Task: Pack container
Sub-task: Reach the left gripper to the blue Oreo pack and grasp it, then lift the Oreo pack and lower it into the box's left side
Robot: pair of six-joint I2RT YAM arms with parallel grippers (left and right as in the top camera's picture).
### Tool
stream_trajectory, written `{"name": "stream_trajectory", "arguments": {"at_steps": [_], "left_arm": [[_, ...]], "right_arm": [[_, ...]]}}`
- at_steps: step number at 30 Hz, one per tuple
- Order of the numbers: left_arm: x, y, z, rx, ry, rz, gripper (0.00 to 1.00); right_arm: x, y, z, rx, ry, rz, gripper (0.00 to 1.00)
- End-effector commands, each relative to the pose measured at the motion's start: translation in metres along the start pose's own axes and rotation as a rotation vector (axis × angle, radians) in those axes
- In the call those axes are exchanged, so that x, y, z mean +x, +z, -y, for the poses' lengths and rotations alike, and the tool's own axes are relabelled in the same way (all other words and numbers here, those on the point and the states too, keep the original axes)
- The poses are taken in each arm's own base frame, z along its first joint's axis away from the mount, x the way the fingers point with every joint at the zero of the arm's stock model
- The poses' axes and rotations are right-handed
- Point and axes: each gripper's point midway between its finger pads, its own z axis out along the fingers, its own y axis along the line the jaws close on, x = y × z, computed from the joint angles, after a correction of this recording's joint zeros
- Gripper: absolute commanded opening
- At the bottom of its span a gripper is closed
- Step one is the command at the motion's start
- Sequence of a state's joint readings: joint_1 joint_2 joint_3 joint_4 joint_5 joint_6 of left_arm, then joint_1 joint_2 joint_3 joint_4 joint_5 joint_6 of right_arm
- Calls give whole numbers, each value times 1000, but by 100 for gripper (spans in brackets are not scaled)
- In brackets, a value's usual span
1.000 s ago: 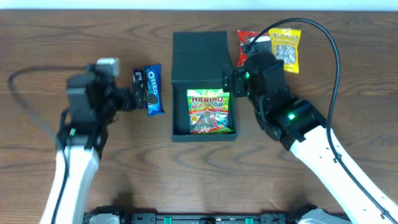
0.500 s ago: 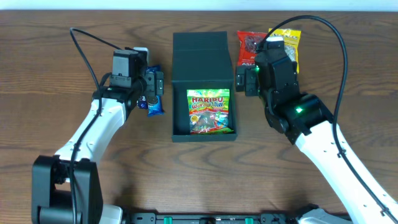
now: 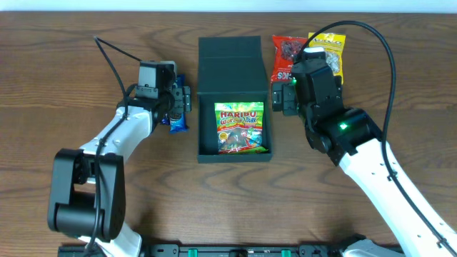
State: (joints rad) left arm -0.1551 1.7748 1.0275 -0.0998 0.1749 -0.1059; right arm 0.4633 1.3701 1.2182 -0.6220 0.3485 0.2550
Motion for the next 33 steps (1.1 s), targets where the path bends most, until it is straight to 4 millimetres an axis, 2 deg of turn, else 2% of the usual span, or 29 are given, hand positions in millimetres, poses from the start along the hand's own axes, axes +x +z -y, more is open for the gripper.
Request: {"name": "stream_trajectory", "arguments": {"at_steps": [1,3,8,12,18,30,31,33], "left_arm": [[-1,10,7,1,11,2,79],[4,18,0,-47,10,-8,73],[11,26,-14,-128,-7,-21,71],[14,29,-15,-130,-7,-30,69],[14,29,-15,-130,-27,-30,56],[25,39,-15,-122,-53,-60,49],[24,39,-15,-122,-52,-59,48],[24,39,-15,-122,-53,-60,35]], "right_arm": [[-1,1,5,18,-6,-4,99],[0,1,5,19,-7,-8,99],[1,1,5,20,-9,-12,99],[0,1,5,20,-8,-10,99],[-2,1,5,18,-5,-1,99],[-2,1,5,17,-5,0,99],[-2,1,5,18,-4,0,99],[-3,2,7,22,-1,-1,99]]}}
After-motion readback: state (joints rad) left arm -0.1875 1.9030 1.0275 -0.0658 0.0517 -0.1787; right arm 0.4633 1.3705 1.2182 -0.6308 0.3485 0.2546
